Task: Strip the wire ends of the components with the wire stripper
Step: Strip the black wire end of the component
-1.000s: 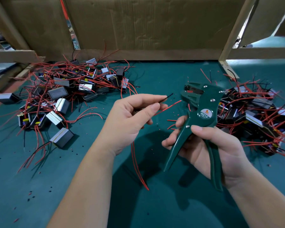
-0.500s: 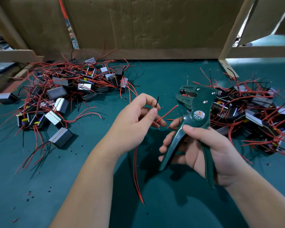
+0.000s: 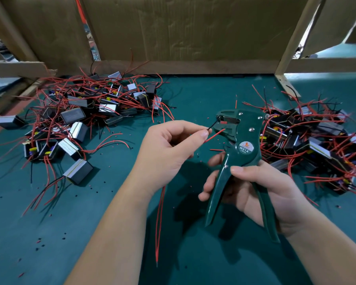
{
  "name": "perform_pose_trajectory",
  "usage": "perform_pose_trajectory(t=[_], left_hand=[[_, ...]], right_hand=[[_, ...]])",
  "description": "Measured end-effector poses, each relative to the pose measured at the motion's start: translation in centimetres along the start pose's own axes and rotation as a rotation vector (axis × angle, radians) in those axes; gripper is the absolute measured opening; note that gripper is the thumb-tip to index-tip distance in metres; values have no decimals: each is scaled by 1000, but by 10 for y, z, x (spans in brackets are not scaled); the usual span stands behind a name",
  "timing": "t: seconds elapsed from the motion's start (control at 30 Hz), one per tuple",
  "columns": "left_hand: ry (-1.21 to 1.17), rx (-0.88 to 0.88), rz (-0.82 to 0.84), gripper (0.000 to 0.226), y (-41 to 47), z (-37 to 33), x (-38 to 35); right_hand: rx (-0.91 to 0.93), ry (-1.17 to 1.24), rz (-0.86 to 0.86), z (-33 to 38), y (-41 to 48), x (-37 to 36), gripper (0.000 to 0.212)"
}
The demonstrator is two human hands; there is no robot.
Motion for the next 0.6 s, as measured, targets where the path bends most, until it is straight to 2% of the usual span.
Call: perform_pose_trajectory(t=[0.07,0.3,0.6], left_hand=[[-29,-12,-26,4,0,-2,1],[-8,-43,-3,13,0,-5,5],[101,-103,-63,10,1,-8,9]], right_hand=[[1,8,34,1,-2,1,50],[-44,-19,125,-1,-5,1,32],[-115,-59,201,-3,-8,-1,35]])
Point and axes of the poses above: each hand's wrist, its own y-axis towards the middle knuckle, its own x-axis out of the back of the hand, z = x × y, the point moved 3 cm from there along y, towards the middle knuckle, and after that the axes turned 7 degrees about -y, right-handed, at the moved point
